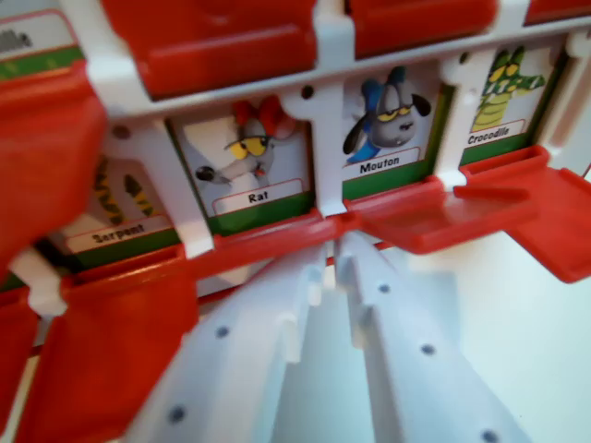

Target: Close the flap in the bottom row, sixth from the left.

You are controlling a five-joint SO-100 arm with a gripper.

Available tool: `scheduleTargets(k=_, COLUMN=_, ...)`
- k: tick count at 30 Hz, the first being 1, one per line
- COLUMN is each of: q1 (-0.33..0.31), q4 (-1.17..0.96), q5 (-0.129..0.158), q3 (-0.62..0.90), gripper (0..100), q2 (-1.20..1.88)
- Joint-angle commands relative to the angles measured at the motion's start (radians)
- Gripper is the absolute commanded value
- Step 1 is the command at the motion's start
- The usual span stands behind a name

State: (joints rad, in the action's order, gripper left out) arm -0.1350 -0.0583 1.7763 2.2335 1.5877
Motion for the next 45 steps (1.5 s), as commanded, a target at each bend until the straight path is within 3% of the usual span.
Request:
scheduleTargets(k=1, q1=0.02, q4=0.032, q5=-0.003, q3=-0.058, gripper=1, q2=0.054)
scheduleTargets(k=13, q1=0.052, q4=-0.009, q5=-0.034, q3=-0.163, gripper=1, q2=0.02)
scheduleTargets(k=20, q1=0.06, q4=0.011, q5=-0.02, q3=-0.163, gripper=1, q2=-0.008)
scheduleTargets(k=25, q1=0.043, q4=0.02, q5=0.011, q3=-0.012, gripper=1, q2=0.12)
scheduleTargets(k=29, q1=0.018, q4=-0.011, q5=0.017, q3=0.138, gripper=1, q2=0.299)
scheduleTargets(k=36, q1=-0.008, q4=-0.298, q5=-0.029, q3=0.368, gripper=1, q2=0.822)
scheduleTargets(k=41, q1=0.005, q4=-0.643, q5=-0.087, q3=0.413, gripper=1, q2=1.204)
scheduleTargets(k=45, q1=0.017, q4=-0.874, q5=-0.089, q3=0.402, gripper=1, q2=1.43)
